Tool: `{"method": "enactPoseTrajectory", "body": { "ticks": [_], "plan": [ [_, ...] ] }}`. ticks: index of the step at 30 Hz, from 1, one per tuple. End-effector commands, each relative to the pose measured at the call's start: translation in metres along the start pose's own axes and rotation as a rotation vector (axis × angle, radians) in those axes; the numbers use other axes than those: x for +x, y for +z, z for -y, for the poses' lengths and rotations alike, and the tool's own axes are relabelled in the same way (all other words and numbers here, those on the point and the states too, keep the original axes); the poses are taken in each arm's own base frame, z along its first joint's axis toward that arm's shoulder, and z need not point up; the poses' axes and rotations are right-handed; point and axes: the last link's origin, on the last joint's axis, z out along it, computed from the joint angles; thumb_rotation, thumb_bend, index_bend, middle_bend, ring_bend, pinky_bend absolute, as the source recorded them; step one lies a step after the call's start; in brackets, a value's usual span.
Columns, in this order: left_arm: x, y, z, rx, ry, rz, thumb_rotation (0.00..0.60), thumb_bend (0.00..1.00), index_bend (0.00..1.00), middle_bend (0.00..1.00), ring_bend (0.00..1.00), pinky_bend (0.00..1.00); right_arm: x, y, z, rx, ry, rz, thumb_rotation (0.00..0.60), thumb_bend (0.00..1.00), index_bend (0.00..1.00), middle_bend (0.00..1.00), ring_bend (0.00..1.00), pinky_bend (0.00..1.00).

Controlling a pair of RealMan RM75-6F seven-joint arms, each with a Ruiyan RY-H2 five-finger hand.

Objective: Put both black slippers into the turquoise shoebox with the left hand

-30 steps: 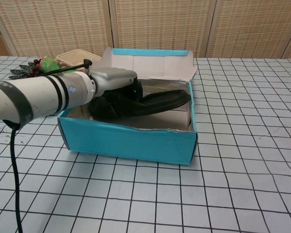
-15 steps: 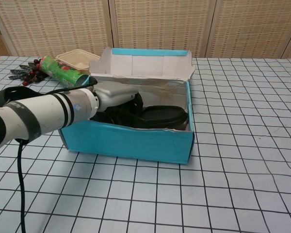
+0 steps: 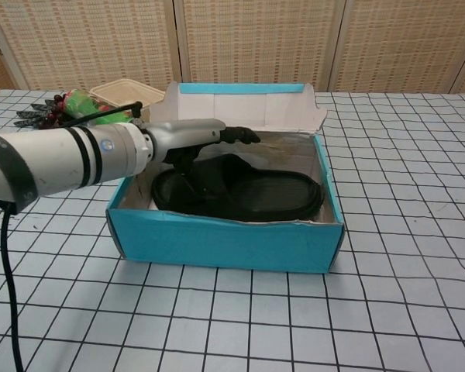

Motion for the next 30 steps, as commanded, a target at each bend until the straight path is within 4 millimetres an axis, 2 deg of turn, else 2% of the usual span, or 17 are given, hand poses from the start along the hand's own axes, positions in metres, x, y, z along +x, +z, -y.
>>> {"method": "enactPoseTrajectory", "body": {
  "ticks": [1, 5, 8, 11, 15, 19, 25, 30],
  "plan": [
    [0.003, -0.004, 0.001, -0.011, -0.044, 0.032, 0.600, 0.39, 0.00, 0.00, 0.00, 0.03, 0.000, 0.000, 0.000, 0.000, 0.001, -0.002, 0.600, 0.13, 0.00, 0.00, 0.00, 0.00],
    [0.013, -0.009, -0.004, -0.043, -0.103, 0.006, 0.600, 0.39, 0.00, 0.00, 0.00, 0.03, 0.001, -0.001, 0.000, 0.005, 0.003, -0.007, 0.600, 0.13, 0.00, 0.00, 0.00, 0.00],
    [0.032, -0.019, -0.008, -0.086, -0.128, -0.095, 0.600, 0.38, 0.00, 0.00, 0.00, 0.03, 0.004, -0.002, 0.001, 0.016, 0.006, -0.026, 0.600, 0.13, 0.00, 0.00, 0.00, 0.00],
    [0.049, -0.030, -0.001, -0.087, -0.098, -0.153, 0.600, 0.38, 0.00, 0.00, 0.00, 0.03, 0.005, -0.004, 0.002, 0.028, 0.006, -0.038, 0.600, 0.13, 0.00, 0.00, 0.00, 0.00],
    [0.068, -0.051, 0.029, 0.011, -0.001, -0.212, 0.600, 0.38, 0.00, 0.00, 0.00, 0.03, 0.006, -0.007, 0.003, 0.041, 0.011, -0.043, 0.600, 0.13, 0.00, 0.00, 0.00, 0.00],
    [0.073, -0.073, 0.063, 0.136, 0.055, -0.209, 0.600, 0.38, 0.00, 0.00, 0.00, 0.02, 0.006, -0.009, 0.005, 0.049, 0.010, -0.044, 0.600, 0.13, 0.00, 0.00, 0.00, 0.00],
    [0.065, -0.105, 0.137, 0.387, 0.122, -0.152, 0.600, 0.39, 0.00, 0.00, 0.00, 0.01, 0.010, -0.014, 0.007, 0.065, 0.011, -0.068, 0.600, 0.13, 0.00, 0.00, 0.00, 0.00],
    [0.048, -0.120, 0.174, 0.490, 0.108, -0.098, 0.600, 0.39, 0.00, 0.00, 0.00, 0.01, 0.016, -0.024, 0.010, 0.083, 0.024, -0.111, 0.600, 0.13, 0.00, 0.00, 0.00, 0.00]
  ]
}}
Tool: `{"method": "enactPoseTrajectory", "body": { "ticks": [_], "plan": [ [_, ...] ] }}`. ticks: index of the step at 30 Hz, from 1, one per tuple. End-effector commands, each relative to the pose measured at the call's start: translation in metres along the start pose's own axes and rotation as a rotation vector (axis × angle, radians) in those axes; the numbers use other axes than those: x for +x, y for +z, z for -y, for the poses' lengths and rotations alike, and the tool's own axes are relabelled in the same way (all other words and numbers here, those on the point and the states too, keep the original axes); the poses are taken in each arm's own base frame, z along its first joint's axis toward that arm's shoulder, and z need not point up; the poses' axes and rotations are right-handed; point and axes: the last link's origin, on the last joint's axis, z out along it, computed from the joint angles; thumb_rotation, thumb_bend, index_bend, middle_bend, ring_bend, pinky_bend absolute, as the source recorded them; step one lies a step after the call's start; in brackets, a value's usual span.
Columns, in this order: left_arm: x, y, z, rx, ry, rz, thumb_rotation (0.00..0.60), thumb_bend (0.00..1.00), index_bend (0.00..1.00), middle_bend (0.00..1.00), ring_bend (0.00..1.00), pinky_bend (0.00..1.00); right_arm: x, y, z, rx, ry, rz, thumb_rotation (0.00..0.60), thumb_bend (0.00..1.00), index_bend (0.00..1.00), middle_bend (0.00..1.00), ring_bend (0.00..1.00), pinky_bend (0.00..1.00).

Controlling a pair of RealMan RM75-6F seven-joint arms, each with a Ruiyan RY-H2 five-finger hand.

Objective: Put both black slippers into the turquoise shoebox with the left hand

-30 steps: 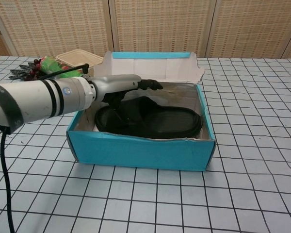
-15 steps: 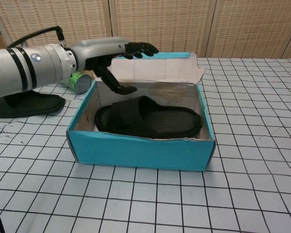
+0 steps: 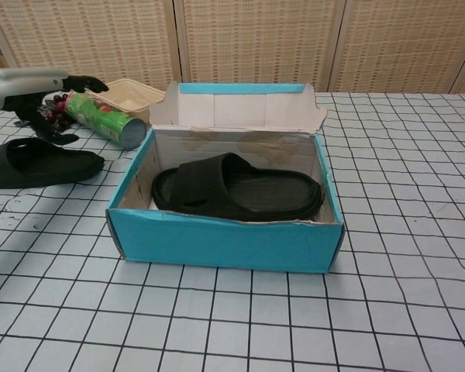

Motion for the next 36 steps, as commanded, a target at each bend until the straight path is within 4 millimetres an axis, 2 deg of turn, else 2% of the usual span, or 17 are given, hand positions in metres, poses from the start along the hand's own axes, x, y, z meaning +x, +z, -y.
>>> {"method": "enactPoseTrajectory", "body": {
  "ticks": [1, 9, 16, 36],
  "plan": [
    [-0.019, -0.005, 0.035, 0.086, 0.017, 0.054, 0.600, 0.39, 0.00, 0.00, 0.00, 0.01, 0.004, -0.007, 0.002, 0.011, 0.009, -0.023, 0.600, 0.13, 0.00, 0.00, 0.00, 0.00],
    [-0.035, -0.005, 0.076, 0.180, 0.056, 0.087, 0.600, 0.39, 0.00, 0.00, 0.00, 0.01, 0.002, -0.009, 0.004, 0.011, -0.006, -0.027, 0.600, 0.13, 0.00, 0.00, 0.00, 0.00],
    [-0.043, 0.001, 0.099, 0.241, 0.112, 0.090, 0.600, 0.38, 0.00, 0.00, 0.00, 0.01, -0.002, -0.008, 0.007, 0.014, -0.013, -0.010, 0.600, 0.13, 0.00, 0.00, 0.00, 0.00],
    [-0.063, 0.021, 0.112, 0.296, 0.161, 0.121, 0.600, 0.39, 0.00, 0.00, 0.00, 0.01, -0.005, -0.008, 0.009, 0.015, -0.016, 0.009, 0.600, 0.13, 0.00, 0.00, 0.00, 0.00]
  ]
}}
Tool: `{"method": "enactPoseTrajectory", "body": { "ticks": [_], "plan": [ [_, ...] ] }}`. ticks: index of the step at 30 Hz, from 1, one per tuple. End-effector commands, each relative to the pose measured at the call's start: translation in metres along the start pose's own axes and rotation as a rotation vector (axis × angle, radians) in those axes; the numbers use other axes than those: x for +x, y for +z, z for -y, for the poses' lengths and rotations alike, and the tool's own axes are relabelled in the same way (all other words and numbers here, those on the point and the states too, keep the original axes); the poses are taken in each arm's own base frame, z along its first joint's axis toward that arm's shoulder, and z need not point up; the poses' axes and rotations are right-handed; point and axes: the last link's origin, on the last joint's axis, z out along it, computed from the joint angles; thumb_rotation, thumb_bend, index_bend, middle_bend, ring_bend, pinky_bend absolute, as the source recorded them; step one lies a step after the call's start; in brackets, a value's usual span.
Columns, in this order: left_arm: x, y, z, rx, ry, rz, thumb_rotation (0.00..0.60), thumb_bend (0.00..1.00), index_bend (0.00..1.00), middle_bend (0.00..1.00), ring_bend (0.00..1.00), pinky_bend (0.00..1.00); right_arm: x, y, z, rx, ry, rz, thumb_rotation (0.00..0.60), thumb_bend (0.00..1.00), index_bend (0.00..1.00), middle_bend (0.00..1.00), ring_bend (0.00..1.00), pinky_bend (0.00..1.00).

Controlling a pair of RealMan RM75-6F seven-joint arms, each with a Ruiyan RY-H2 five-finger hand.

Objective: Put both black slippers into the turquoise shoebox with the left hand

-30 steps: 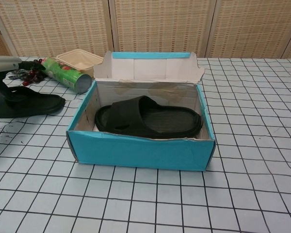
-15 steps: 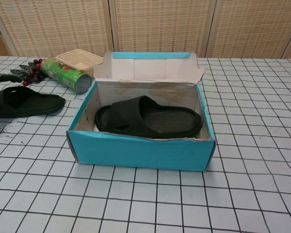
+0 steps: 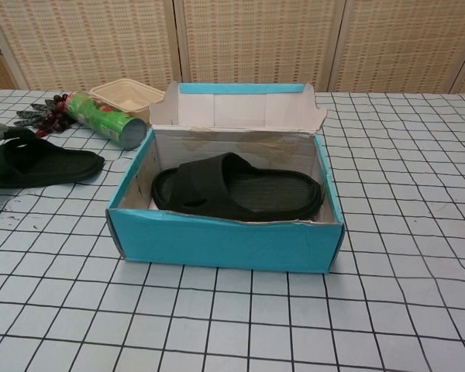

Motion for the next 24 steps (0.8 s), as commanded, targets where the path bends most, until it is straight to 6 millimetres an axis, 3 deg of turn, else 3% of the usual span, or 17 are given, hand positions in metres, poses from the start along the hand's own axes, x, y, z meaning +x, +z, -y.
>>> {"method": "enactPoseTrajectory", "body": {
  "ticks": [1, 5, 7, 12, 17, 24],
  "plan": [
    [-0.006, 0.004, 0.000, 0.011, 0.020, 0.007, 0.600, 0.39, 0.00, 0.00, 0.00, 0.01, 0.000, 0.000, 0.000, 0.000, 0.000, 0.000, 0.600, 0.13, 0.00, 0.00, 0.00, 0.00],
    [-0.009, 0.005, 0.000, 0.012, 0.031, 0.004, 0.600, 0.40, 0.00, 0.00, 0.01, 0.04, -0.001, 0.000, 0.000, -0.001, -0.002, 0.000, 0.600, 0.13, 0.00, 0.00, 0.00, 0.00],
    [-0.010, 0.006, -0.001, 0.010, 0.031, 0.007, 0.600, 0.41, 0.04, 0.06, 0.08, 0.06, -0.001, 0.000, 0.001, -0.001, -0.002, 0.002, 0.600, 0.13, 0.00, 0.00, 0.00, 0.00],
    [-0.007, 0.005, -0.004, 0.006, 0.008, -0.046, 0.600, 0.47, 0.34, 0.37, 0.32, 0.18, -0.001, 0.000, 0.001, 0.000, 0.000, 0.005, 0.600, 0.13, 0.00, 0.00, 0.00, 0.00],
    [-0.004, 0.003, -0.004, 0.003, 0.003, -0.090, 0.600, 0.53, 0.53, 0.57, 0.48, 0.31, -0.001, 0.000, 0.000, 0.000, 0.000, 0.005, 0.600, 0.13, 0.00, 0.00, 0.00, 0.00],
    [0.020, -0.016, 0.009, -0.023, -0.028, -0.250, 0.600, 0.59, 0.59, 0.63, 0.54, 0.40, -0.003, 0.000, 0.002, 0.009, -0.002, 0.017, 0.600, 0.13, 0.00, 0.00, 0.00, 0.00]
  ]
}}
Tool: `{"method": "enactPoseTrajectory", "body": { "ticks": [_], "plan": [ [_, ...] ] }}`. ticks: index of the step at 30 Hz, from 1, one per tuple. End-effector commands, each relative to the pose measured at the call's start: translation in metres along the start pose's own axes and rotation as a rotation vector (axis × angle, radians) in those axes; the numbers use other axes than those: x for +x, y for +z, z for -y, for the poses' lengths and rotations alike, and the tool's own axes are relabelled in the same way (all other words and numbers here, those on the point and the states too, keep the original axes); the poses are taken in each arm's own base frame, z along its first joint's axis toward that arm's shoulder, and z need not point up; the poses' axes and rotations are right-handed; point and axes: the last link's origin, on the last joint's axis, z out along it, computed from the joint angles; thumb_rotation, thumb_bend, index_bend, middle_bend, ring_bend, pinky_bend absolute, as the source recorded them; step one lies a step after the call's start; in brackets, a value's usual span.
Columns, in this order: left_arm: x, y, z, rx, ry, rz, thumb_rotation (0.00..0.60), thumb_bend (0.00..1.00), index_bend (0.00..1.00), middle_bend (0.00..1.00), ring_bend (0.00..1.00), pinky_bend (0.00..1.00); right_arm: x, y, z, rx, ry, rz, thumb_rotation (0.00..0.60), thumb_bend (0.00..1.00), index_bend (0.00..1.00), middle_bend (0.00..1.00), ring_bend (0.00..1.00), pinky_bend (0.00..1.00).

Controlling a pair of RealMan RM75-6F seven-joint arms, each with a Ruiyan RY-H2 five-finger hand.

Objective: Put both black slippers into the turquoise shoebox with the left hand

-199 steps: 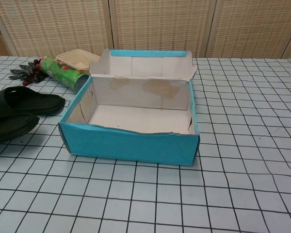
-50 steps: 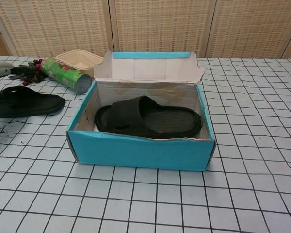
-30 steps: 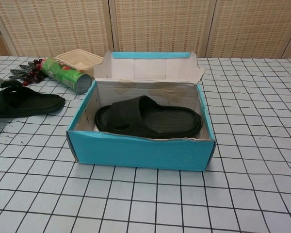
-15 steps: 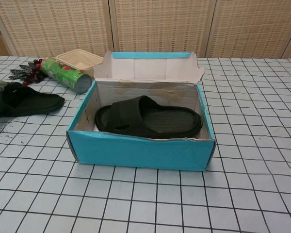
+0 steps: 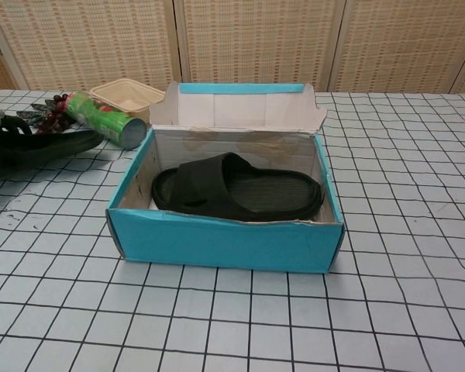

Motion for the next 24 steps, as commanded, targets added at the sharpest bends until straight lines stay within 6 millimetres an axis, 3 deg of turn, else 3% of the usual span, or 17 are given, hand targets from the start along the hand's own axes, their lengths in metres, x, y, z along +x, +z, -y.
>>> {"method": "enactPoseTrajectory", "body": {
  "ticks": [1, 6, 10, 20, 24],
  "plan": [
    [0.017, -0.010, 0.007, -0.020, -0.027, -0.085, 0.600, 0.59, 0.59, 0.63, 0.54, 0.40, -0.001, 0.000, 0.001, 0.002, -0.001, 0.002, 0.600, 0.13, 0.00, 0.00, 0.00, 0.00],
    [0.046, -0.023, 0.004, -0.058, -0.049, -0.166, 0.600, 0.59, 0.59, 0.63, 0.54, 0.41, -0.002, 0.000, 0.002, 0.006, -0.004, 0.010, 0.600, 0.13, 0.00, 0.00, 0.00, 0.00],
    [0.073, -0.042, -0.013, -0.126, -0.094, -0.212, 0.600, 0.59, 0.58, 0.63, 0.54, 0.45, -0.004, 0.001, 0.002, 0.009, -0.003, 0.018, 0.600, 0.13, 0.00, 0.00, 0.00, 0.00],
    [0.125, -0.117, -0.086, -0.386, -0.137, -0.149, 0.600, 0.59, 0.57, 0.62, 0.54, 0.52, -0.004, 0.000, 0.003, 0.024, 0.008, 0.032, 0.600, 0.13, 0.00, 0.00, 0.00, 0.00],
    [0.139, -0.142, -0.109, -0.461, -0.063, -0.152, 0.600, 0.59, 0.56, 0.62, 0.54, 0.56, -0.005, 0.000, 0.004, 0.031, 0.014, 0.041, 0.600, 0.13, 0.00, 0.00, 0.00, 0.00]
  ]
}}
